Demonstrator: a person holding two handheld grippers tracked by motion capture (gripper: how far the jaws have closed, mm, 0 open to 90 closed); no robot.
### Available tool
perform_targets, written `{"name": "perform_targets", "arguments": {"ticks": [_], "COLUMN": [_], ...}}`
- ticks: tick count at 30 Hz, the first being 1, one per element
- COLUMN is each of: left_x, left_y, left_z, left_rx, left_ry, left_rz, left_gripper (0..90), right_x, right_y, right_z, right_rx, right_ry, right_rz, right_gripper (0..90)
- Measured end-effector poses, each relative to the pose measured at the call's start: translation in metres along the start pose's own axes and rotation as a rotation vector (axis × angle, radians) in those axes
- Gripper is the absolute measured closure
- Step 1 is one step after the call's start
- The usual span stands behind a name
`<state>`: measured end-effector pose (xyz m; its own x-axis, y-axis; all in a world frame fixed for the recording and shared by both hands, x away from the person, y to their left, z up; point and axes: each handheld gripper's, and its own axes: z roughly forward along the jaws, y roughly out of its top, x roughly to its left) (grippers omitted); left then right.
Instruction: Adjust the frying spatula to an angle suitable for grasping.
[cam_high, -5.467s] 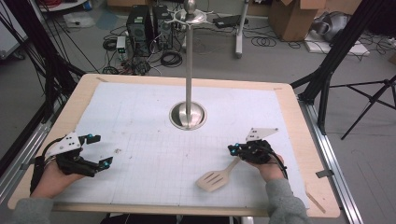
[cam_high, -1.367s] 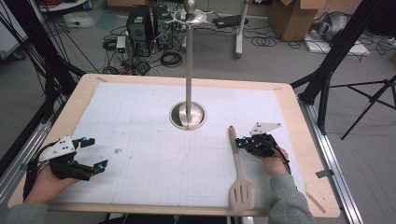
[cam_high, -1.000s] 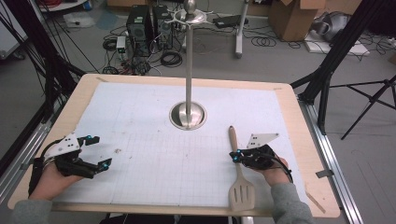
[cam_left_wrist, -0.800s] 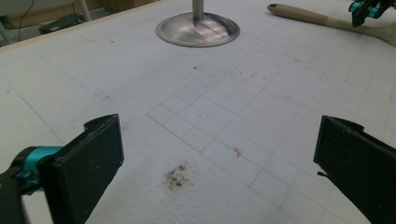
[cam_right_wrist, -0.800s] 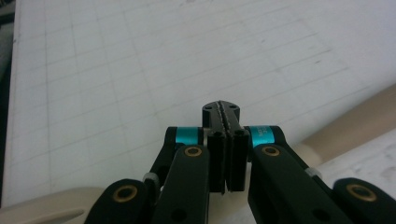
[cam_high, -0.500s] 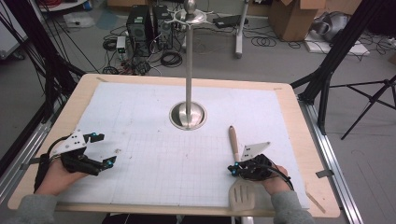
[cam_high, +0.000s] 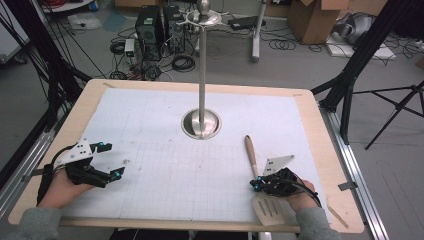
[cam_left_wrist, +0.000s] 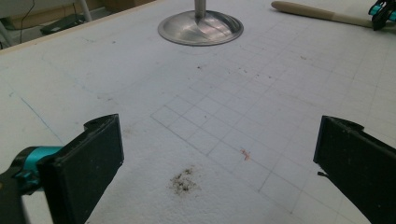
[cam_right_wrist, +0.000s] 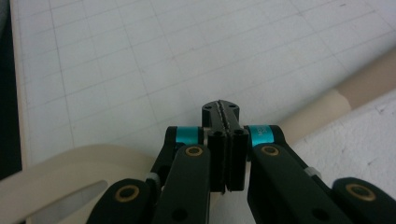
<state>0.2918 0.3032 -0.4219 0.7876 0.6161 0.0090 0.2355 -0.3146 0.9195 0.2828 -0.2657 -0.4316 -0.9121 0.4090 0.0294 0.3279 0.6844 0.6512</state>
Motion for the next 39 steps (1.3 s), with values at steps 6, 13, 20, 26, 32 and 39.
{"name": "perform_targets", "arguments": {"ticks": [6, 13, 20, 26, 32, 39], "left_x": [0.000, -0.001, -0.001, -0.001, -0.001, -0.001], "left_y": [0.000, 0.000, 0.000, -0.001, 0.000, -0.001], "left_z": [0.000, 0.002, 0.003, 0.002, 0.002, 0.003], "left_rx": [-0.002, 0.003, 0.009, 0.009, 0.008, 0.013], "left_ry": [-0.004, -0.007, -0.007, -0.005, -0.005, -0.002], "left_rz": [-0.002, 0.001, 0.000, 0.001, 0.001, -0.003], "left_gripper": [2.0, 2.0, 2.0, 2.0, 2.0, 2.0], "right_x": [-0.001, -0.002, -0.002, -0.004, -0.005, -0.010], "right_y": [-0.006, -0.007, -0.003, -0.004, -0.005, 0.009], "right_z": [-0.004, -0.006, -0.006, -0.007, -0.009, -0.017], "right_rx": [-0.001, 0.002, 0.034, 0.041, 0.042, -0.086], "right_ry": [0.005, 0.004, 0.001, -0.006, -0.010, -0.118], "right_rz": [0.003, -0.009, -0.046, -0.053, -0.054, 0.049], "right_gripper": [90.0, 90.0, 90.0, 90.0, 90.0, 90.0]}}
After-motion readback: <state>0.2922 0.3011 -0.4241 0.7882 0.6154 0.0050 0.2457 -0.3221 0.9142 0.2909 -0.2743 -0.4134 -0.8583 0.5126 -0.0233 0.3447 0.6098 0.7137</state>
